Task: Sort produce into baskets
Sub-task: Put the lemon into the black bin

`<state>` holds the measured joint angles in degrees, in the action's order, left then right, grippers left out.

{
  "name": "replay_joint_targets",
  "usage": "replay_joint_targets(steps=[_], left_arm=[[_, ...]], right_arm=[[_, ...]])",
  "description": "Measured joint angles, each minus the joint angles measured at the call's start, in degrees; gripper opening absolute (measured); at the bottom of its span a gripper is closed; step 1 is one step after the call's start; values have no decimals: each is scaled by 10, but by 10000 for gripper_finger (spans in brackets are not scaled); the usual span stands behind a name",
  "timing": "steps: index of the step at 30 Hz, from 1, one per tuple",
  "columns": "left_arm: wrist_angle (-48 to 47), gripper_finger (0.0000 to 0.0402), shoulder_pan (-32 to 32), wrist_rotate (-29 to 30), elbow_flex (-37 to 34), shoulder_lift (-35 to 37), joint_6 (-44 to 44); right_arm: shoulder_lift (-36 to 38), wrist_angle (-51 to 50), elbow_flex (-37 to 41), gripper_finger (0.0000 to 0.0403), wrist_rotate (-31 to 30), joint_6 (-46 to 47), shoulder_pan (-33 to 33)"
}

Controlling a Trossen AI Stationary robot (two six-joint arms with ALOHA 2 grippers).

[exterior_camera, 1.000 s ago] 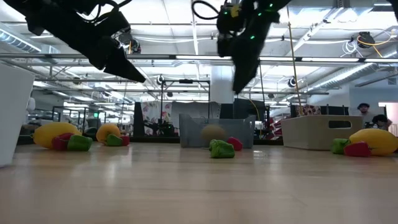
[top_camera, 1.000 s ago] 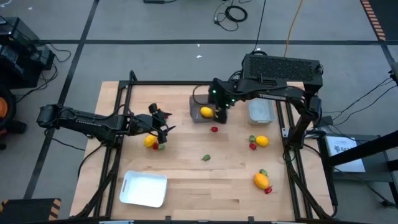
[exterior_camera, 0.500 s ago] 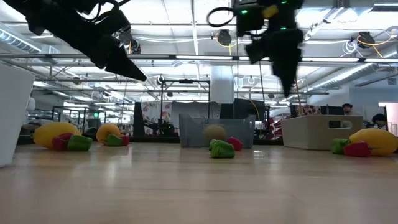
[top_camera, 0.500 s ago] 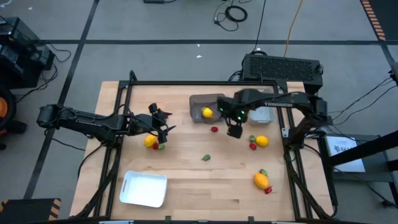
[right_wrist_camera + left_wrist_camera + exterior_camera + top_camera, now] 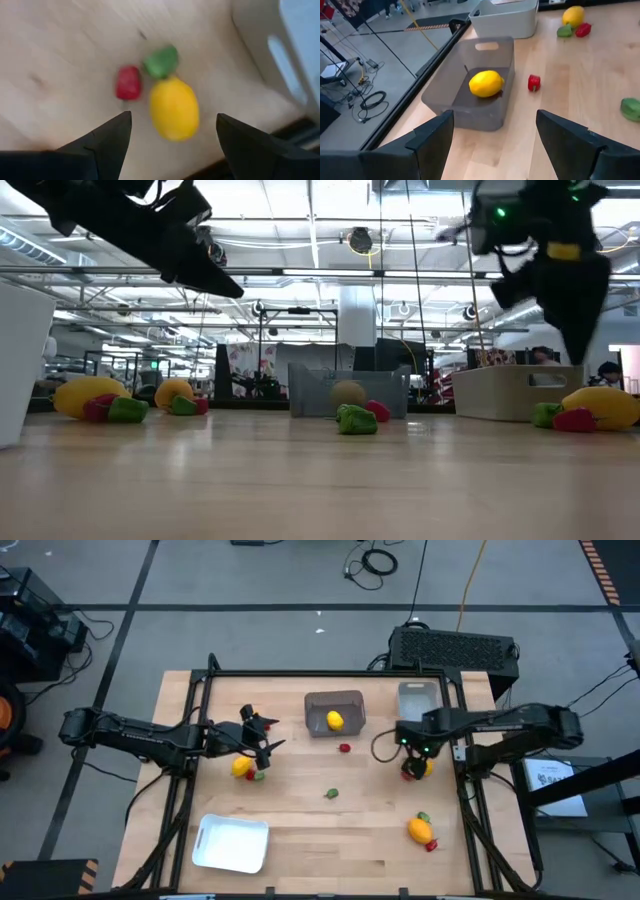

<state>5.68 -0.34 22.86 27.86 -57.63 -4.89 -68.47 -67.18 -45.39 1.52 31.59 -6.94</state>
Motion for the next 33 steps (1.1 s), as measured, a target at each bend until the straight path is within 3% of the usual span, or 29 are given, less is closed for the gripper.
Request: replay_joint_targets(steps=[9,18,33], left_arm=[[3,290,0,-1,0,0,0],[3,290,0,-1,0,0,-2],[3,290,0,-1,0,0,-4]], right_arm=[[-9,6,56,281,0,7,0],[-11,75,93,281,0,-23,0],[-26,165,113,281,-30,-42,21]])
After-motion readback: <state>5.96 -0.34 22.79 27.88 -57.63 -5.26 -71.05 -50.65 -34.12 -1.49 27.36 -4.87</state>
